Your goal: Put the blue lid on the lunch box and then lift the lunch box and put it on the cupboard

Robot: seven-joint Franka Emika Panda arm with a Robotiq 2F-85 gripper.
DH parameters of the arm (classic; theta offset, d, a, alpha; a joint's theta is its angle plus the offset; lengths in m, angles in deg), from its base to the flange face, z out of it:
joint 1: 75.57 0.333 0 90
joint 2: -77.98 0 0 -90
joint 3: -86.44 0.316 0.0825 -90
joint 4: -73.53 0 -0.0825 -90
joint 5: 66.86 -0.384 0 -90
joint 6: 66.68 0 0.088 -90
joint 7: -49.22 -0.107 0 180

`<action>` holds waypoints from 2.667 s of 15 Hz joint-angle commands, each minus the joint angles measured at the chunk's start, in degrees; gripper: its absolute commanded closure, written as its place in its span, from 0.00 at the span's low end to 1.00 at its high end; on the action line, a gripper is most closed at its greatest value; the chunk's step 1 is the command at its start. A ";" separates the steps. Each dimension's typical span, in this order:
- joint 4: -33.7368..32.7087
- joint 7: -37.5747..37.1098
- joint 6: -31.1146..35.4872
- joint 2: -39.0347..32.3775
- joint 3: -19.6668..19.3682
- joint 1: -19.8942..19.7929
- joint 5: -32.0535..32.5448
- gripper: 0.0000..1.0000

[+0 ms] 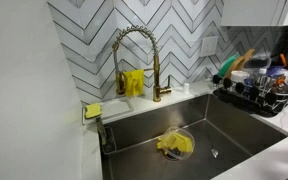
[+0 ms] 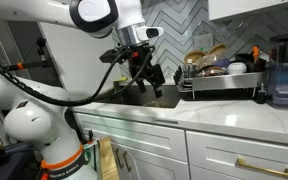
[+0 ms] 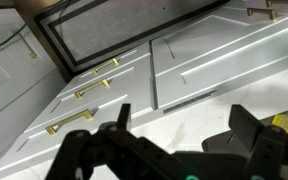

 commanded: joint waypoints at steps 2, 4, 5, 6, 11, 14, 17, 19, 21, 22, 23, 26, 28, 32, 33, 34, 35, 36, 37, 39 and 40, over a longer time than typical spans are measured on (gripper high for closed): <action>-0.13 -0.11 -0.18 -0.01 -0.09 0.16 0.07 0.00; -0.13 -0.11 -0.18 -0.01 -0.09 0.16 0.07 0.00; -0.81 -0.69 0.10 -0.92 -0.12 0.57 -0.80 0.00; -2.81 -4.01 3.16 -4.19 0.53 0.58 -2.07 0.00; -14.69 -11.38 14.35 -18.29 2.50 2.58 -6.96 0.00; -24.38 -12.90 16.99 -28.42 3.61 3.28 -9.23 0.00; -33.19 -11.83 17.58 -37.32 3.55 3.93 -13.64 0.00; -30.24 -12.04 17.90 -34.24 4.76 2.66 -13.07 0.00; -34.33 -12.03 18.18 -38.73 4.93 2.54 -14.93 0.00; -35.28 -12.04 18.18 -39.85 4.98 2.48 -15.13 0.00; -35.77 -12.05 18.17 -40.34 5.00 2.46 -15.20 0.00; -37.46 -11.99 18.76 -41.74 4.38 2.64 -20.30 0.00; -39.57 -11.61 16.69 -43.24 4.00 2.64 -26.08 0.00; -44.58 -12.02 14.29 -48.25 4.29 1.59 -34.27 0.00; -45.38 -12.15 14.47 -49.29 4.55 1.27 -35.29 0.00; -46.73 -12.16 13.80 -50.63 4.78 0.98 -36.62 0.00; -47.72 -12.08 13.96 -51.79 5.01 0.72 -37.65 0.00; -48.97 -11.55 13.33 -53.01 5.32 0.41 -39.30 0.00; -49.84 -11.57 13.29 -53.95 5.71 0.10 -40.37 0.00; -52.08 -10.63 12.56 -55.95 6.73 -0.68 -43.01 0.06; -53.17 -10.25 12.39 -56.95 7.21 -1.03 -44.14 0.14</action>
